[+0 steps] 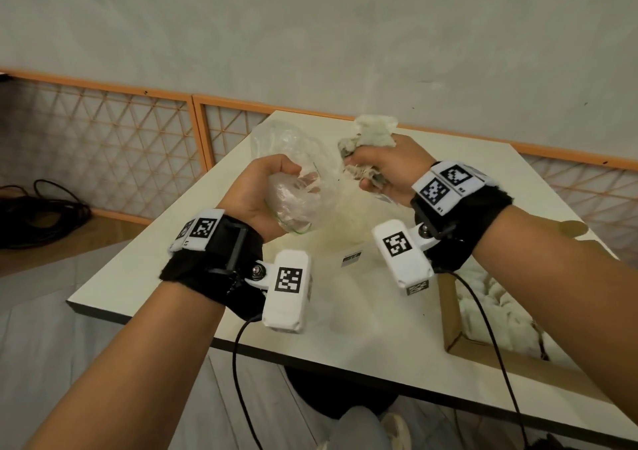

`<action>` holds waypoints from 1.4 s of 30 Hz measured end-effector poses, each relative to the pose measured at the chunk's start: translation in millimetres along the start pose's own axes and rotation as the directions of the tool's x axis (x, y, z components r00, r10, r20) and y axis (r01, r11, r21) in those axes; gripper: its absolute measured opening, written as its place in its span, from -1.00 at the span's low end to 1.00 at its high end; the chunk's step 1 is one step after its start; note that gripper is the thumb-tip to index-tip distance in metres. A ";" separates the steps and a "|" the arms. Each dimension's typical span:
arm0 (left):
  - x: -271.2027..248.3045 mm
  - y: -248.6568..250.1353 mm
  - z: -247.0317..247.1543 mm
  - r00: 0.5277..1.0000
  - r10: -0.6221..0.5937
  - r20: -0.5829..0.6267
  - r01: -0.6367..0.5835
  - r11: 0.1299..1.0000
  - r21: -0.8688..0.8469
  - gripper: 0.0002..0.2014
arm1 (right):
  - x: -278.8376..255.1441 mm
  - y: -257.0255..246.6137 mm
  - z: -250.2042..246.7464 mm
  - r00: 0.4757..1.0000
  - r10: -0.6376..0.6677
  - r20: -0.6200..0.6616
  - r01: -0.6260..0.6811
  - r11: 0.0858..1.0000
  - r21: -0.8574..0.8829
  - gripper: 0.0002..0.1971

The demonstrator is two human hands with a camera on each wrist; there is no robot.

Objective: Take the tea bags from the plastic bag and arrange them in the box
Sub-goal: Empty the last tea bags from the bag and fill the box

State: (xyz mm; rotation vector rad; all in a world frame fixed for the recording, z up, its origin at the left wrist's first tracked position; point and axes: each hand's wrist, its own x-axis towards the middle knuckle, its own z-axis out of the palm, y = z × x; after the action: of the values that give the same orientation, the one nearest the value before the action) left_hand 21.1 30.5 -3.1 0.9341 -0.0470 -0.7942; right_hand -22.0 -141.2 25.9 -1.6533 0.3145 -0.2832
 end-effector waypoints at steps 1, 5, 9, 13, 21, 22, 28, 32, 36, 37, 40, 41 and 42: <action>-0.4 0.8 -1.4 1.000 0.016 0.003 -0.016 1.000 -0.003 -0.79 | 1.0 -0.8 -3.5 1.000 0.010 -0.012 -0.010 1.000 0.030 -0.86; 0.7 0.9 -3.6 0.998 0.008 0.062 -0.010 0.999 0.044 -0.59 | 0.8 -4.0 -9.3 0.999 -0.009 0.043 0.012 0.999 -0.049 -0.85; 6.8 2.3 -5.4 0.999 0.027 -0.020 -0.026 0.998 0.050 -0.67 | 2.5 -4.4 -10.5 0.996 -0.021 0.089 0.053 0.925 -0.376 -0.85; 10.1 3.1 -18.1 0.991 0.003 -0.131 0.006 0.998 0.067 -0.75 | 10.3 13.4 -7.4 0.972 0.146 0.182 0.062 0.593 -0.803 -0.68; 13.3 0.5 -18.4 0.944 0.027 -0.329 0.046 0.976 0.213 -0.73 | 9.7 44.0 14.3 0.843 0.482 0.237 0.226 0.081 -0.971 -0.53; 13.8 0.4 -17.6 0.945 0.029 -0.327 0.053 0.970 0.239 -0.72 | 8.7 45.0 15.5 0.831 0.497 0.251 0.243 0.081 -0.967 -0.55; 12.9 0.3 -16.0 0.941 0.129 -0.313 -0.042 0.962 0.270 -0.78 | 5.0 50.7 21.0 0.824 0.514 0.237 0.302 -0.046 -0.952 -0.38; 3.0 4.6 -14.5 0.905 0.309 -0.294 -0.195 0.913 0.358 -0.65 | 0.2 46.6 14.7 0.836 0.481 0.263 0.284 0.031 -0.958 -0.65; -10.9 7.3 -21.8 0.714 0.567 -0.411 -0.313 0.784 0.536 -0.65 | 1.3 35.7 -2.3 0.894 0.400 0.201 0.129 0.199 -0.972 -0.42; -12.0 4.9 -26.2 0.714 0.566 -0.411 -0.283 0.771 0.570 -0.67 | 0.8 30.4 -8.7 0.915 0.363 0.178 0.075 0.281 -0.957 -0.35; -5.8 -10.0 -37.3 0.852 0.360 -0.381 -0.086 0.813 0.576 -0.64 | 0.0 16.7 -29.6 0.957 0.275 0.090 -0.093 0.586 -0.805 -0.38; -3.2 -14.3 -39.4 0.884 0.287 -0.370 -0.025 0.818 0.575 -0.62 | -2.4 13.4 -34.8 0.961 0.268 0.074 -0.138 0.693 -0.707 -0.46; -0.6 -17.4 -39.9 0.898 0.250 -0.362 0.007 0.814 0.580 -0.61 | -5.6 10.8 -40.1 0.961 0.267 0.075 -0.168 0.774 -0.610 -0.55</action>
State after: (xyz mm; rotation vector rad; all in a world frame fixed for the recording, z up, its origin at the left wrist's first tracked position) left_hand 24.8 53.0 -40.1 1.6513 0.0379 -0.4322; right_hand -42.3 -177.3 19.4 -2.2292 0.5091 0.1519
